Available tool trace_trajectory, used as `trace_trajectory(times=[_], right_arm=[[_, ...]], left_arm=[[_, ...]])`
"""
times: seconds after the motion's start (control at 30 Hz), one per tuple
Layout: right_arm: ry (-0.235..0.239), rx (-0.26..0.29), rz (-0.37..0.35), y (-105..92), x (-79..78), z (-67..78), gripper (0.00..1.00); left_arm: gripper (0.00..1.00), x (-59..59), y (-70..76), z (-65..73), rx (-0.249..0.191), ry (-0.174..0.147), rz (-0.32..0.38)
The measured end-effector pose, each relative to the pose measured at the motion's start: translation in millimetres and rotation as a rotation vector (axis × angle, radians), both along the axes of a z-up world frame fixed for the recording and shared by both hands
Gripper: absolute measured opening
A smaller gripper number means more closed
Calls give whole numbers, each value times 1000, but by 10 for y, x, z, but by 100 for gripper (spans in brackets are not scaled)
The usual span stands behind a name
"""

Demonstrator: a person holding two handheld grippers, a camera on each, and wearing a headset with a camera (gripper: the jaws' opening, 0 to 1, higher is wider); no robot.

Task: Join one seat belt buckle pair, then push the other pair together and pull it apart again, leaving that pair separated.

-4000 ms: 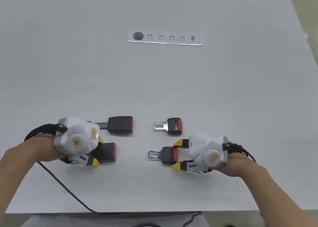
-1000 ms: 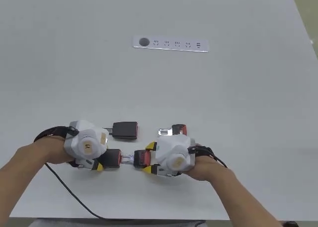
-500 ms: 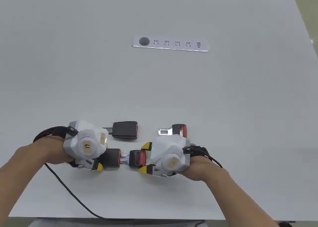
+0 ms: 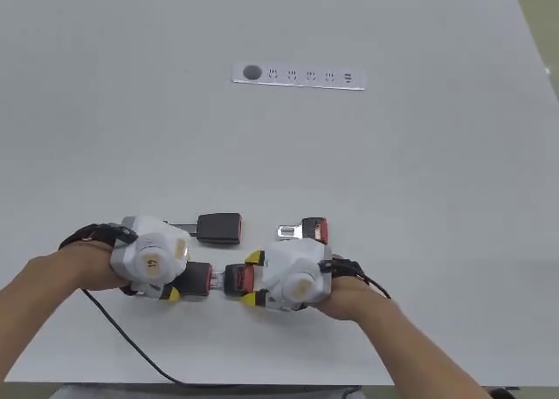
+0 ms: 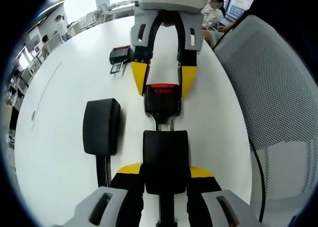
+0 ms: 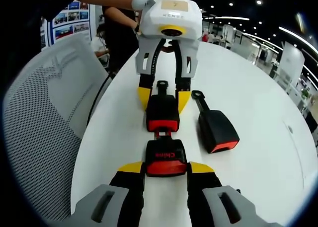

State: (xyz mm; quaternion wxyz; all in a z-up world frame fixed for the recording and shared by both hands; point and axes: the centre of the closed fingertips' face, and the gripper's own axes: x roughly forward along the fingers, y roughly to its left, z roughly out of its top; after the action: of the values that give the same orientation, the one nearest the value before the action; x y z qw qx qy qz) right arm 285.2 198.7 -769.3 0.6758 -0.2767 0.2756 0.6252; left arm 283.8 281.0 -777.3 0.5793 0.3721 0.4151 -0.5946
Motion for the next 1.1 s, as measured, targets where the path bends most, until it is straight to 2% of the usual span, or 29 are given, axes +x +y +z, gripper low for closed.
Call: trace_trajectory(times=[0.3, 1.1], right_arm=[[10, 12, -11, 11, -3, -39, 28], [29, 16, -20, 117, -10, -4, 27]], left_arm=[[33, -7, -19, 1, -17, 0, 0], [32, -20, -47, 25, -30, 6, 24]])
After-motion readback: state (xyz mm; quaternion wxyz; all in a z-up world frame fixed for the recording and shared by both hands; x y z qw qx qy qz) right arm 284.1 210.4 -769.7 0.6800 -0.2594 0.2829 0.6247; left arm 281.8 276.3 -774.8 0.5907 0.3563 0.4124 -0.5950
